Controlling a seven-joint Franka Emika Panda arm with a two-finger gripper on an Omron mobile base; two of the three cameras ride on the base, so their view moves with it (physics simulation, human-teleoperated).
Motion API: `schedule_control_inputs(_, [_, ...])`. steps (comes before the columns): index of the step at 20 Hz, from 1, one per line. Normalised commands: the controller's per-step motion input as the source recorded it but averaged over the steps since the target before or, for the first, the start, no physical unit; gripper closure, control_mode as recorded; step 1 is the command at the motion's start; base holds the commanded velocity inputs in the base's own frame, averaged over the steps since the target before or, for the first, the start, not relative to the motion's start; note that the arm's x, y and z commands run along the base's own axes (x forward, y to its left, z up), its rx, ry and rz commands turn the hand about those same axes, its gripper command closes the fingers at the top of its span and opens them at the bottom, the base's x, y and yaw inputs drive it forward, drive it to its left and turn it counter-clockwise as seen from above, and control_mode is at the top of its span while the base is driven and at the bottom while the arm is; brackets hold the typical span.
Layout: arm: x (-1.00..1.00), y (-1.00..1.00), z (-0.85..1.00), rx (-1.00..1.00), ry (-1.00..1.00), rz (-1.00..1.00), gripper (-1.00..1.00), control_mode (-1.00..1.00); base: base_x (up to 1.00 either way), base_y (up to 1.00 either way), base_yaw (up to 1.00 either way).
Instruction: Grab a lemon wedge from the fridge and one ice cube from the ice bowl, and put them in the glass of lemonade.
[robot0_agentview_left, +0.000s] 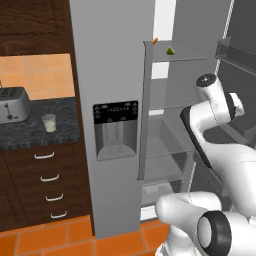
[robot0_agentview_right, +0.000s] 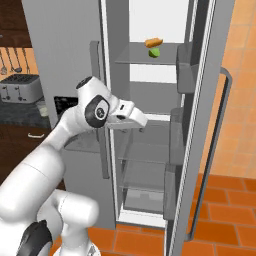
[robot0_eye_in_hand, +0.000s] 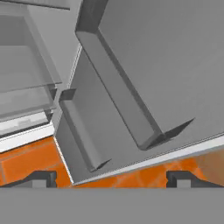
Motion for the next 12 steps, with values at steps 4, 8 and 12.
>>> schedule_control_inputs(4, [0.0, 0.6, -0.11, 0.75, -0.05, 0.28, -1.0, -1.0, 0.0, 0.0, 0.0])
schedule_control_inputs(8, [-0.33, 0.6, 0.35, 0.29, 0.08, 0.23, -1.0, -1.0, 0.0, 0.0, 0.0])
schedule_control_inputs(12, [-0.83, 0.2, 0.63, 0.0, 0.0, 0.07, -1.0, -1.0, 0.0, 0.0, 0.0])
